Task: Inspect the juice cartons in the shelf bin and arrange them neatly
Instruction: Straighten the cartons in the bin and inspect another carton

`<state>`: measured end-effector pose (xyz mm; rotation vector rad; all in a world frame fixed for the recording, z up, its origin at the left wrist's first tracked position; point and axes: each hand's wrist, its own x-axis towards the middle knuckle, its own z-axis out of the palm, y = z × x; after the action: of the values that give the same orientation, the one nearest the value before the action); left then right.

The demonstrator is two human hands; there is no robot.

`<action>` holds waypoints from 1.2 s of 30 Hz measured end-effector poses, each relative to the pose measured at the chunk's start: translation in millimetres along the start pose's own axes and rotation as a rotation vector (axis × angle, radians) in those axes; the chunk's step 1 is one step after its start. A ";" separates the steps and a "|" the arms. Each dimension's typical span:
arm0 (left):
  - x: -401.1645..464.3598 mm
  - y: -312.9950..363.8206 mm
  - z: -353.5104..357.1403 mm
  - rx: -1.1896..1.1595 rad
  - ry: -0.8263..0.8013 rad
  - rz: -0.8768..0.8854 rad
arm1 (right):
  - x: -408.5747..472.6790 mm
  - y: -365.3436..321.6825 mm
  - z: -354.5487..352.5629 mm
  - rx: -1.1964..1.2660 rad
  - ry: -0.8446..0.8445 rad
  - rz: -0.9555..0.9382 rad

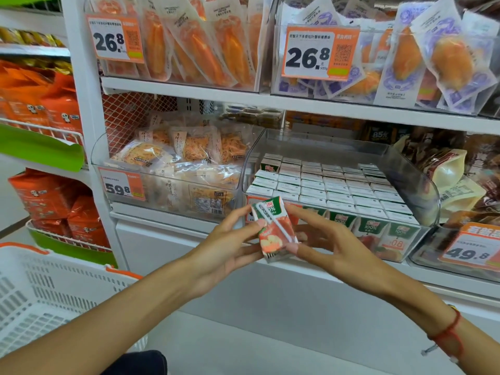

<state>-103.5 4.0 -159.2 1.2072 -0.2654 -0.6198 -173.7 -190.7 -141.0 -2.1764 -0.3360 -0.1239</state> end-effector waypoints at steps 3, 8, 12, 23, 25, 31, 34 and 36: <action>1.0 1.3 0.8 -0.065 0.047 -0.132 | -0.9 3.3 3.1 0.060 0.046 0.065; -1.9 2.7 -6.1 -0.039 -0.060 -0.360 | 1.4 5.1 3.3 0.237 0.230 0.212; -0.2 3.3 -9.0 0.012 -0.068 -0.412 | 1.9 5.7 2.1 0.311 0.197 0.338; -2.1 -4.1 -1.3 0.065 0.076 -0.073 | 8.1 6.8 6.8 0.718 0.031 0.426; -5.7 -5.9 3.0 0.142 0.088 0.059 | 9.1 7.1 9.6 0.716 0.045 0.409; -9.6 -3.6 8.7 0.259 0.144 0.185 | 10.0 -0.8 13.6 0.523 0.261 0.279; -6.8 1.0 4.8 0.089 0.160 0.068 | 8.7 -3.3 15.8 0.095 0.415 0.076; -6.5 3.1 2.3 -0.073 0.113 0.003 | 7.3 -2.3 15.9 -0.133 0.470 -0.067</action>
<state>-108.9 6.6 -154.7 1.1667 -0.1485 -0.5519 -167.9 -175.1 -146.9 -2.1855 -0.1332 -0.6989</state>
